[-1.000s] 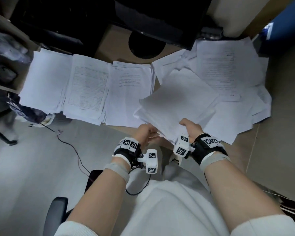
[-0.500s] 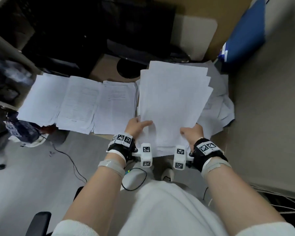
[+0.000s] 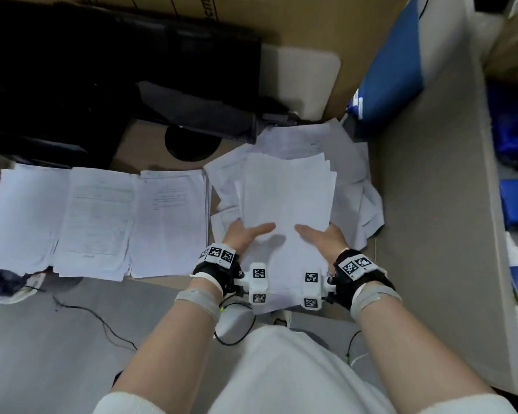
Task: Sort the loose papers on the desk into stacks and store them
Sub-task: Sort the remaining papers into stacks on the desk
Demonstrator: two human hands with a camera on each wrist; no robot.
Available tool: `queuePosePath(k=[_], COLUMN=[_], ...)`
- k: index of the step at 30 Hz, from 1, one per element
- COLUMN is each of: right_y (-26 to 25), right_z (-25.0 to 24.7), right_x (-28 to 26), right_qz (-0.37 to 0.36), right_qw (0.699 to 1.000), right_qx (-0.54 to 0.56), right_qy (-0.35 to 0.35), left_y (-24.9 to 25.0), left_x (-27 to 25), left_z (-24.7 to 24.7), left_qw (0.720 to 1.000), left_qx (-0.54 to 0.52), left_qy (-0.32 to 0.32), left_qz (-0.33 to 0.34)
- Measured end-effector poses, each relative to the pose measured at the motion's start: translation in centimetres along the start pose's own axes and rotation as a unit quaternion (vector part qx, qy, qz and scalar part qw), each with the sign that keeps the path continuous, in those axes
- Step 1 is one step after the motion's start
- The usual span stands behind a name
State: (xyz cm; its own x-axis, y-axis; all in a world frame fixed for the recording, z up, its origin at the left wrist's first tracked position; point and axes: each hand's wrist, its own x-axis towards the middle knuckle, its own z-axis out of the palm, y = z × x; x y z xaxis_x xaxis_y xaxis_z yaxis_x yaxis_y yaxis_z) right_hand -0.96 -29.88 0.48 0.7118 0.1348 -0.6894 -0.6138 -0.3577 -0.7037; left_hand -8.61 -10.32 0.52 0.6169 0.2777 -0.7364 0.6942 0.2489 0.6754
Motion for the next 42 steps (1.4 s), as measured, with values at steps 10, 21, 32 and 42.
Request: queuePosePath(k=[10,21,32,42], right_y=[-4.7,-5.3,-5.7,-5.4], right_z=[-1.5,-3.9,-3.0,-4.1], right_x=[6.8,18.8,18.6,15.2], right_qz=[0.057,0.123,0.160,0.143], right_qw=[0.993,0.981,0.951,0.982], right_qx=[-0.020,-0.141,-0.235,-0.074], right_qy=[0.105,0.054,0.124,0.100], left_y=[6.1,6.2,8.0,6.7], left_x=[7.7,16.7,16.2,14.7], left_z=[2.9,6.0,6.3,6.0], left_qw=[0.997,0.993,0.986,0.988], left_qx=[0.062,0.031,0.093,0.101], left_qy=[0.020,0.039,0.111,0.072], left_qz=[-0.044,-0.104,-0.083,-0.097])
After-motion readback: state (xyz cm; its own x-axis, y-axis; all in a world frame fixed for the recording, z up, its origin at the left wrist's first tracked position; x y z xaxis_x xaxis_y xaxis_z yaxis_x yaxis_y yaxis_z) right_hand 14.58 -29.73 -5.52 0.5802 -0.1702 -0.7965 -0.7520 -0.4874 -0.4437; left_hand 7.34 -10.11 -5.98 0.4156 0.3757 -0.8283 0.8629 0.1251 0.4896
